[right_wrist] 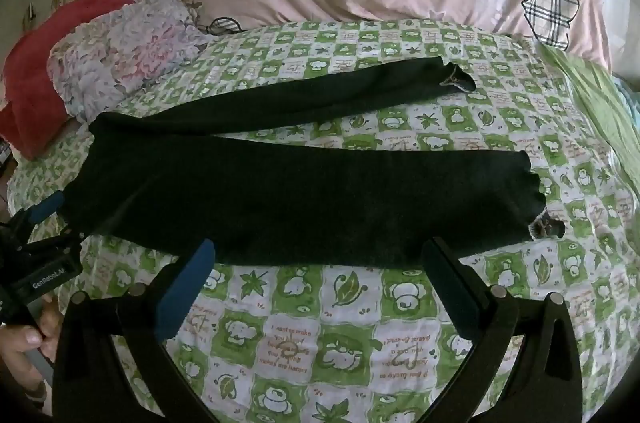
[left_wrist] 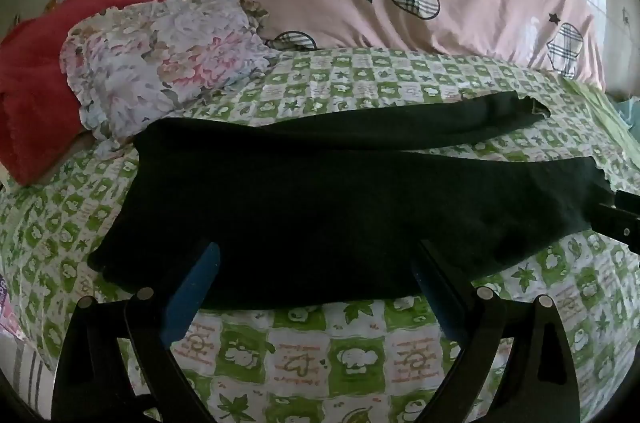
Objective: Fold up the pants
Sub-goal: 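Lower both grippers toward the waistband of the black pants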
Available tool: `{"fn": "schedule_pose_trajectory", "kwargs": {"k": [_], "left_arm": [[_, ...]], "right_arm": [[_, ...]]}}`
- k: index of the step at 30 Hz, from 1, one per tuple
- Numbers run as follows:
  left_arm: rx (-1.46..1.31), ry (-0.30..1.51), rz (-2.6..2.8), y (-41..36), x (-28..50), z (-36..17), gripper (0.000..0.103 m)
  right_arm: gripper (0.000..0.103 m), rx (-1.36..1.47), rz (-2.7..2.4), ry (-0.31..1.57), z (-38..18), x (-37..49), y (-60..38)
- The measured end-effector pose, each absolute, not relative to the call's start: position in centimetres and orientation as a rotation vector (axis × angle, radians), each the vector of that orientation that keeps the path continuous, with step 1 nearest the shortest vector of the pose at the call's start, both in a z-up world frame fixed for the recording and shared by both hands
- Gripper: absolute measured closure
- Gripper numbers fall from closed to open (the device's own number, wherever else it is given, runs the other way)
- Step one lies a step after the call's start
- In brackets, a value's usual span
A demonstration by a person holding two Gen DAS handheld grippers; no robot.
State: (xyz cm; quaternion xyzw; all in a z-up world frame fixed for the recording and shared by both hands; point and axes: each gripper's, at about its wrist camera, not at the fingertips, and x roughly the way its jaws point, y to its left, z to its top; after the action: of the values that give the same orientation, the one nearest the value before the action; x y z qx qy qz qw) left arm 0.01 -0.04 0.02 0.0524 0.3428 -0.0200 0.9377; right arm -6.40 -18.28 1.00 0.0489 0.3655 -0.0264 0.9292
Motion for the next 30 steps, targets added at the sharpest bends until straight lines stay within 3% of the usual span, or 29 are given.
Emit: {"fn": "schedule_pose_trajectory", "kwargs": {"k": [30], "left_arm": [[0.133,0.661,-0.074,-1.2,0.8,-0.1,0.006]], "right_arm": [[0.000,0.120,-0.059,0.756,1.0,-6.1,-19.5]]}}
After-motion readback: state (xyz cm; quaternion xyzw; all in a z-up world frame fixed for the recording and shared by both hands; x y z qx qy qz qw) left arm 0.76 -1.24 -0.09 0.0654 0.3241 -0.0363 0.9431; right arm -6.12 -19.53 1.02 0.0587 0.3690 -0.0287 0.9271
